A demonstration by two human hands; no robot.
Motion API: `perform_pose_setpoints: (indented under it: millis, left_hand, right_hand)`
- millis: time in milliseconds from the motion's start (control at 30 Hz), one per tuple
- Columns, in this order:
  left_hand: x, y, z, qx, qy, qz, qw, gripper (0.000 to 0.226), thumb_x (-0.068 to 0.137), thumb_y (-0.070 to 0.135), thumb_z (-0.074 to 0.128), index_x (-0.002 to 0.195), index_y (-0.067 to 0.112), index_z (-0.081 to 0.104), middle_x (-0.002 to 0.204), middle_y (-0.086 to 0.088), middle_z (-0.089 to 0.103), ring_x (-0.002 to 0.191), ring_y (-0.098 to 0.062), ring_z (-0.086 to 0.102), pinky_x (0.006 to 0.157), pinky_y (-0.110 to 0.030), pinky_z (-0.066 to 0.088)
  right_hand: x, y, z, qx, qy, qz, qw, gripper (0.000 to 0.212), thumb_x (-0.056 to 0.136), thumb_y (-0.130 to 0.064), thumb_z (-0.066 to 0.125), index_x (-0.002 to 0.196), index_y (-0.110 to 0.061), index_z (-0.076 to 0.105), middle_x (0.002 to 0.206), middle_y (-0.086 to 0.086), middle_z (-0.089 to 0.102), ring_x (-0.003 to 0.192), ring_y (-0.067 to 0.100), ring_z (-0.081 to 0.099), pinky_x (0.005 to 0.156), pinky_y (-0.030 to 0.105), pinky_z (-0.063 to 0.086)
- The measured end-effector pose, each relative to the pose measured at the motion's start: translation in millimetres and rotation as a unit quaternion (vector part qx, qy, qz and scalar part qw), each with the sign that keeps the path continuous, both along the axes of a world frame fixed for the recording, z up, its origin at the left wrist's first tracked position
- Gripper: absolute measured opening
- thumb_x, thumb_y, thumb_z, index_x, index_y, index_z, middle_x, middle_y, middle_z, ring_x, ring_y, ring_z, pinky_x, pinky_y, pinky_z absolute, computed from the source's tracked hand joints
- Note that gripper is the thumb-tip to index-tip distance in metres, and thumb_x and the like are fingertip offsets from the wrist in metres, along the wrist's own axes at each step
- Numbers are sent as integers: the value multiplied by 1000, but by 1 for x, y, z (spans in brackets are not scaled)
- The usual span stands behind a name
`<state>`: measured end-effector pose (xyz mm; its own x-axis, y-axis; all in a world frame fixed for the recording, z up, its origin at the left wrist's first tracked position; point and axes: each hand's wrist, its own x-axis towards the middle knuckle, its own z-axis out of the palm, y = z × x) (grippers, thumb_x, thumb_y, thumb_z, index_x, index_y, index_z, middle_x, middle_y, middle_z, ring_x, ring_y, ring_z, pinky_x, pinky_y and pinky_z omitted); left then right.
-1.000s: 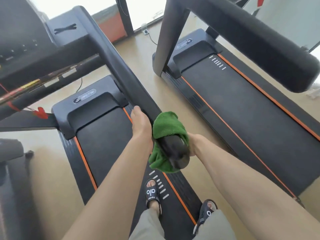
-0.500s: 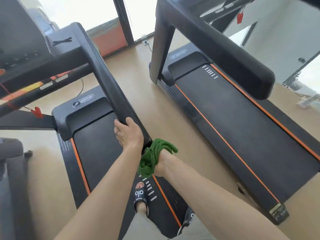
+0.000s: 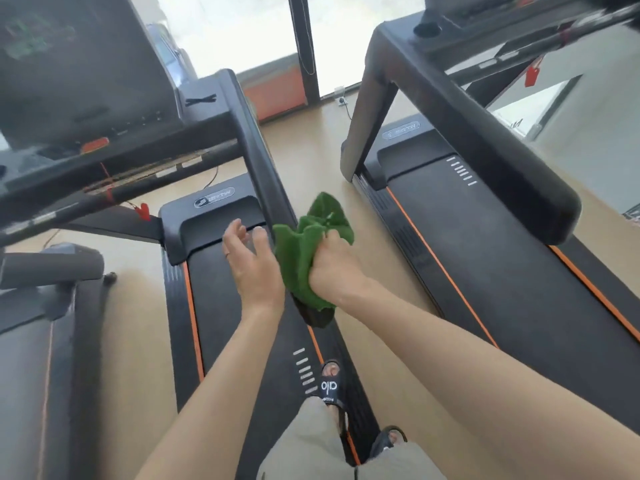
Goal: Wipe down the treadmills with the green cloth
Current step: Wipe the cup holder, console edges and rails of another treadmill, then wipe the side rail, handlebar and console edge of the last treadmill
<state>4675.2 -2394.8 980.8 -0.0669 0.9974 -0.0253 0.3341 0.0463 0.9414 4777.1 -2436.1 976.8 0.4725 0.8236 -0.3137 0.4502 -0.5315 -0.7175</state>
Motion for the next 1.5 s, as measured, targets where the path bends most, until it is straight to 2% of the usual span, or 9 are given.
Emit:
perform_pose_setpoints:
  millis: [100, 267, 367, 500, 633, 1033, 1167, 1333, 1500]
  left_hand:
    - [-12, 8, 2, 131, 40, -26, 990, 29, 100, 30, 47, 128, 22, 46, 125, 1, 48, 116, -13, 49, 97, -24, 40]
    - [8, 34, -58, -237, -38, -68, 968, 58, 99, 52, 39, 152, 29, 32, 152, -1, 36, 137, -23, 41, 111, -41, 37]
    - [20, 40, -79, -265, -55, -39, 962, 63, 89, 58, 42, 145, 29, 42, 136, -2, 54, 122, -25, 56, 107, -50, 45]
    - [28, 72, -79, -278, -42, -25, 959, 49, 101, 47, 40, 145, 25, 42, 132, 0, 57, 120, -24, 55, 105, -43, 44]
    - [28, 110, -92, -314, -82, -13, 946, 58, 84, 70, 38, 124, 34, 61, 116, 4, 71, 109, -21, 66, 105, -46, 47]
    - [30, 161, -123, -365, -325, -24, 872, 41, 106, 51, 35, 117, 24, 64, 107, 4, 77, 101, -7, 69, 80, -25, 51]
    - [28, 138, -112, -317, -220, -48, 921, 36, 109, 45, 29, 100, 27, 60, 67, 12, 74, 63, 2, 70, 50, -14, 51]
    - [15, 101, -102, -270, 1, -60, 961, 62, 95, 72, 37, 111, 22, 70, 104, -2, 76, 96, -20, 70, 83, -34, 55]
    - [25, 39, -101, -100, 324, -11, 941, 76, 102, 59, 35, 141, -5, 48, 140, -32, 51, 130, -44, 49, 105, -44, 39]
  right_hand:
    - [-28, 40, -6, 13, -70, 145, 987, 57, 99, -25, 45, 152, -10, 28, 140, 18, 43, 123, 37, 47, 99, 48, 45]
    - [-10, 63, -54, 14, -167, 171, 971, 27, 91, -7, 54, 116, 0, 60, 119, 16, 56, 107, 34, 58, 91, 42, 51]
    - [-6, 55, -68, 101, -129, 131, 978, 24, 82, 3, 59, 103, 7, 69, 105, 18, 69, 97, 31, 67, 89, 33, 55]
    - [15, 70, -55, 114, -59, 101, 987, 31, 96, -5, 48, 119, 2, 68, 128, 13, 64, 119, 28, 58, 107, 29, 41]
    - [11, 94, -55, 73, -87, 213, 970, 53, 102, -28, 28, 147, -7, 46, 159, 6, 37, 148, 16, 28, 122, 33, 16]
    - [25, 154, -82, 100, -107, 245, 958, 54, 105, -29, 34, 156, -14, 31, 166, -2, 17, 153, 11, 8, 125, 34, 5]
    - [28, 140, -77, 139, -120, 246, 952, 54, 103, -29, 41, 153, -11, 37, 164, 2, 24, 152, 14, 15, 123, 26, 3]
    - [30, 86, -100, 280, -69, 146, 946, 24, 94, -18, 60, 111, -5, 70, 119, 8, 64, 110, 28, 57, 100, 41, 44]
    - [42, 19, -128, 283, 146, 42, 947, 13, 95, -18, 62, 89, -8, 68, 84, 2, 66, 83, 20, 61, 82, 37, 50]
